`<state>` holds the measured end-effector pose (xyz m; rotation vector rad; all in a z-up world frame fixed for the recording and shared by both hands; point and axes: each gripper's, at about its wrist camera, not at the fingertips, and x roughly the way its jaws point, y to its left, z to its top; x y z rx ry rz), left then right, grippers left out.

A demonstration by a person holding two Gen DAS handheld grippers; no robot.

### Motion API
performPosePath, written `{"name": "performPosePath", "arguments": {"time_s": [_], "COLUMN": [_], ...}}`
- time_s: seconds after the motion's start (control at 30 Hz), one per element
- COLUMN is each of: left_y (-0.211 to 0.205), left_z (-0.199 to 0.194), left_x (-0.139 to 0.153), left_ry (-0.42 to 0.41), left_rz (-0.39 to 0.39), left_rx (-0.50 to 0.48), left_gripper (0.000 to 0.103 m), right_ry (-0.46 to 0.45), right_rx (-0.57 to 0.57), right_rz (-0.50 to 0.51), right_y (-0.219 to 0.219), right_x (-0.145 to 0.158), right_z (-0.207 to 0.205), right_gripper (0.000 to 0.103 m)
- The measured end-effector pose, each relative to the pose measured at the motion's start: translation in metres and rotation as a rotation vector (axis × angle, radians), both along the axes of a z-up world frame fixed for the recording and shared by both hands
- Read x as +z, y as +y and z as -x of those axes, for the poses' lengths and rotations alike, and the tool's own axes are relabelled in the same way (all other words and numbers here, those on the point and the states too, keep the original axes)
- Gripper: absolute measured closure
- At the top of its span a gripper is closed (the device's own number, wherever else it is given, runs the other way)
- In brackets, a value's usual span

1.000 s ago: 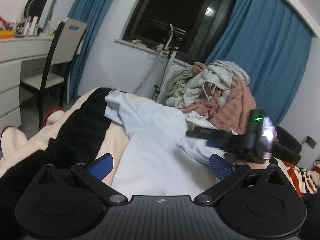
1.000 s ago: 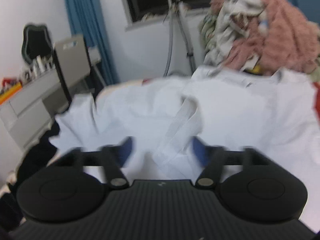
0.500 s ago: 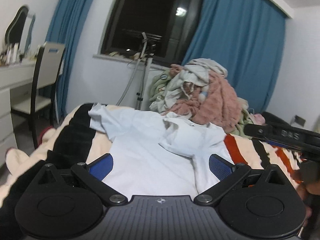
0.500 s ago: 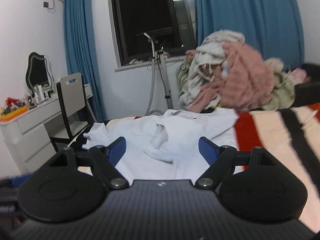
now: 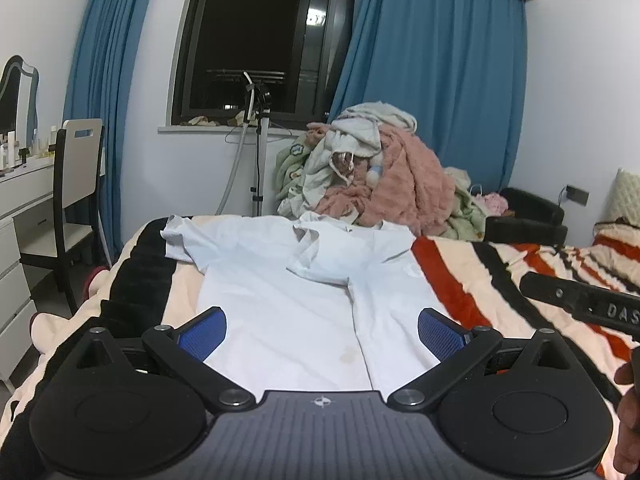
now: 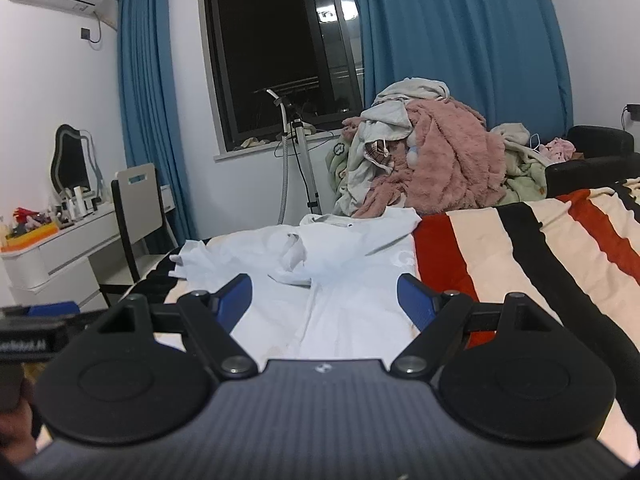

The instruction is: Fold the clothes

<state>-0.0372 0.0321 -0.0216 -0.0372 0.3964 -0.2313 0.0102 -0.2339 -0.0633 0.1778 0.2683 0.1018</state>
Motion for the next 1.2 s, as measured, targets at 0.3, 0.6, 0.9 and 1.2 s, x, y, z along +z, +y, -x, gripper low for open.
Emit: {"name": "performPosePath", "arguments": {"time_s": [0.3, 0.6, 0.9, 1.2], "left_y": [-0.005, 0.006, 0.022, 0.039], "left_z": [-0.013, -0.031, -0.051, -0.127], "left_x": [-0.01, -0.024, -0.031, -0.046], "left_ry": [0.037, 0.138, 0.196, 0.376], "left_rz": [-0.036, 0.016, 0.089, 0.169], "left_rx": [0.003, 0.013, 0.086, 0.172], "left_gripper": [0.0, 0.0, 0.0, 0.001], "right_ry": [0.04, 0.027, 0.03, 0.087], "right_rx": [-0.04, -0.055, -0.104, -0.122], "right_rz": [-0.044, -0.063, -0.059, -0.102], "right_y": [-0.009, -0.013, -0.015, -0.023], "right_x": [-0.017, -0.021, -0.032, -0.045], "right_z": [-0.014, -0.014, -0.023, -0.029], "right_gripper": [0.022, 0.022, 0.022, 0.022]}}
